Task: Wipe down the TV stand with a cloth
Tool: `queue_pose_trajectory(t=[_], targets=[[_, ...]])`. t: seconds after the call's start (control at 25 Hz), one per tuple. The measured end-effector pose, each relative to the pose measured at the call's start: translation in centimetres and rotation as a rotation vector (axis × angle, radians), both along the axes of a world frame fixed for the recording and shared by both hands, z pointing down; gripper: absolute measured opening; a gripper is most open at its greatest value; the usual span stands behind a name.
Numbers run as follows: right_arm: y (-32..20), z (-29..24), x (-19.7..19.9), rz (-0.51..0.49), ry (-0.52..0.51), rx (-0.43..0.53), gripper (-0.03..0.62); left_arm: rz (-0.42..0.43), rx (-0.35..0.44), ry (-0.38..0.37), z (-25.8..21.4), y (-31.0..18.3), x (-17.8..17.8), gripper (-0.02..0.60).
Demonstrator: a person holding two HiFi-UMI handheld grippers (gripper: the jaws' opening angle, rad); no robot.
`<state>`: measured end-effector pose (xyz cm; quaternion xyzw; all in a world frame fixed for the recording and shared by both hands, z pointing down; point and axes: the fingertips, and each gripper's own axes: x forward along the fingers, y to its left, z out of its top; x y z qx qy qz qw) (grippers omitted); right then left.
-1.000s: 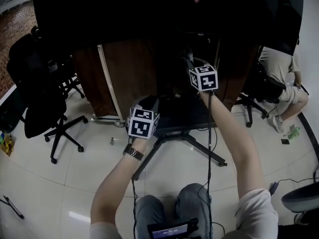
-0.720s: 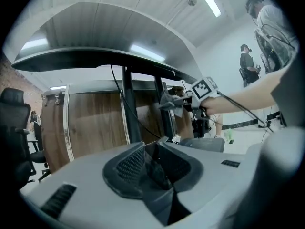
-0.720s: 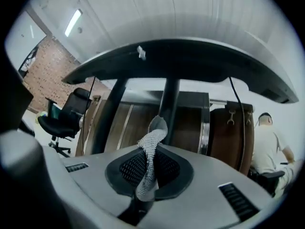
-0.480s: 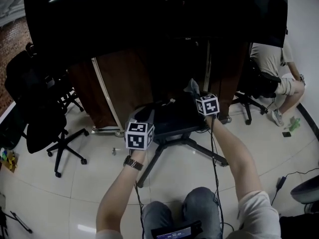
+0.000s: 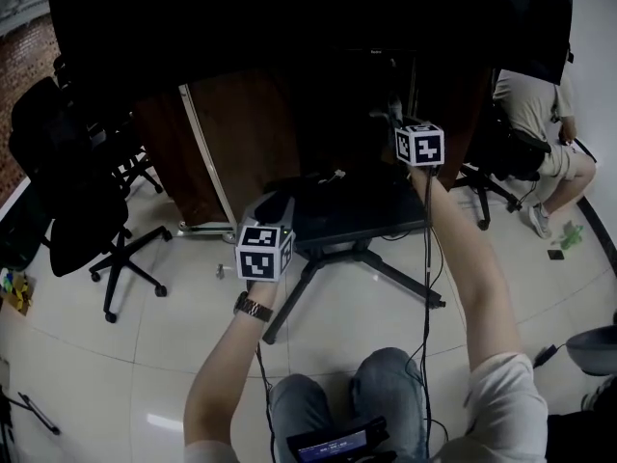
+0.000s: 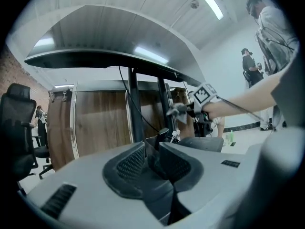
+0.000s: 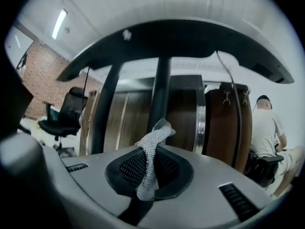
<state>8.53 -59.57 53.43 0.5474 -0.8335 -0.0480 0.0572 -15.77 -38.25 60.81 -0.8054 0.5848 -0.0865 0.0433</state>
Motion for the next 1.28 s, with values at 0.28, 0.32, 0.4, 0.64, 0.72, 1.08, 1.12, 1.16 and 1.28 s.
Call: queue_pose_trajectory(t=[0.28,0.32,0.4,0.64,0.72,1.08,1.12,1.16,1.28], targets=[[9.2,9.6,-5.4,-0.185,0.065,-0.043,0.025,-0.011,-0.031,0.007,1.6,1.8,-1.5,0.112],[11.0,6.6,-7.3,-0.237,0.024,0.017,0.024,-0.009,-0.034,0.009,1.7,2.0,-1.4,0.112],[14.8,0.6,-11.8,-0.354,-0.036,0.119,0.023,-0.003,-0.033,0.011,1.9,2.4,-1.4,0.112],[17.9,6.5,-20.0,-0.488,0.074,-0.157,0.025,0.009,-0.032,0.034,2.2,3.4,-1.5,0.112],[16.3,9.5,-16.6,-0.401,0.091,-0.206,0.025,0.013,-0.038,0.027,2.6,3.8,-1.7,0.112],[22.5,6.1,-17.8,-0.520,0.068,-0.091,0.025,0.013,-0.061,0.014,3.9,3.8,-2.5,0.112],[23.7,7.1,-20.1,-0.571,0.077,-0.099,0.025,0.016,-0.067,0.005,4.2,3.8,-2.3,0.112],[24.2,8.4,-21.8,-0.594,0.083,-0.118,0.025,0.017,-0.072,-0.005,4.5,3.8,-2.1,0.112],[21.3,13.4,-20.9,-0.506,0.067,-0.220,0.025,0.008,-0.077,-0.014,4.8,3.7,-2.2,0.112]])
